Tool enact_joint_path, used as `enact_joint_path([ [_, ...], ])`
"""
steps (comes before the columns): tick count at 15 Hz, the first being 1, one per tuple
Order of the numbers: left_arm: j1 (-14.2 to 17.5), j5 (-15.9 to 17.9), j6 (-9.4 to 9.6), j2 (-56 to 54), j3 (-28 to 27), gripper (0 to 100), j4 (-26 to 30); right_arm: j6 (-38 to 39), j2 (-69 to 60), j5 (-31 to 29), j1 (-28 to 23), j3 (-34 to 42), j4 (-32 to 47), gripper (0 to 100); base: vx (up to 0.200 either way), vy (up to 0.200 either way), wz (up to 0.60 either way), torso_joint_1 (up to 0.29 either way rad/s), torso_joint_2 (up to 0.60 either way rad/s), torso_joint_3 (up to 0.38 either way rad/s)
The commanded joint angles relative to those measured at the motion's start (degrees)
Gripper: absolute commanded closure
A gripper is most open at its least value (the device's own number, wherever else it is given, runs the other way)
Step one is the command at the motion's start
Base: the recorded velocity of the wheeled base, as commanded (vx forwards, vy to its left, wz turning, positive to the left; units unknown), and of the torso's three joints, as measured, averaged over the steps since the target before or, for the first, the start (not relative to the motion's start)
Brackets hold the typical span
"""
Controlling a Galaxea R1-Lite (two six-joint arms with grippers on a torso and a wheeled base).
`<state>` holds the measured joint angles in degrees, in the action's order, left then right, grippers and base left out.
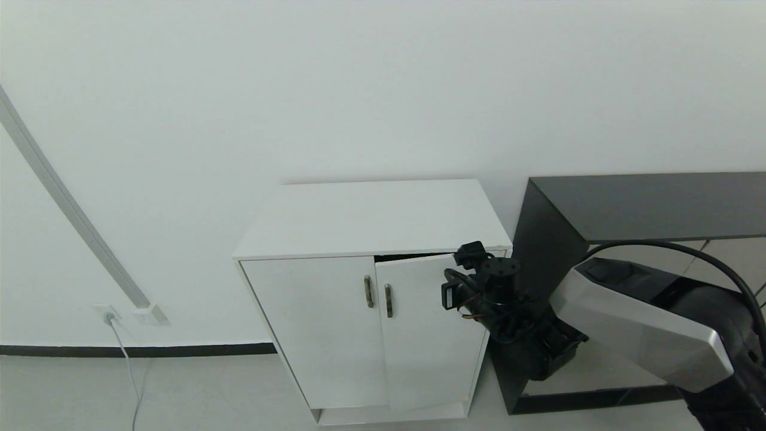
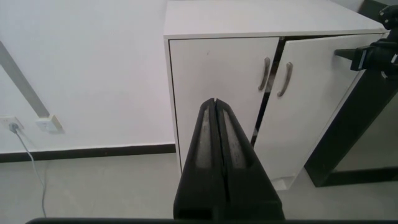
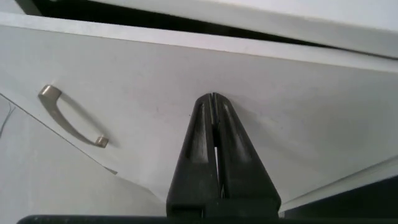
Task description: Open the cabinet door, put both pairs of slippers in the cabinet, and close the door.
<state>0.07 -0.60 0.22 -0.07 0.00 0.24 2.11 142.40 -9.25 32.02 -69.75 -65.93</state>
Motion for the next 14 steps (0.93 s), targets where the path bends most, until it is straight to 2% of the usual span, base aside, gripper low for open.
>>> enact_joint_path([
  [1, 0.01, -0.02, -0.04, 0.07, 0.0, 100, 0.02, 0.0, 0.69, 0.02, -0.21, -1.17, 0.1, 100, 0.0, 0.0, 0.0, 0.0, 0.0, 0.0],
  [14, 0.01, 0.07, 0.04, 0.07, 0.0, 100, 0.02, 0.0, 1.04, -0.06, -1.44, -2.93, 0.89, 100, 0.0, 0.0, 0.0, 0.0, 0.0, 0.0],
])
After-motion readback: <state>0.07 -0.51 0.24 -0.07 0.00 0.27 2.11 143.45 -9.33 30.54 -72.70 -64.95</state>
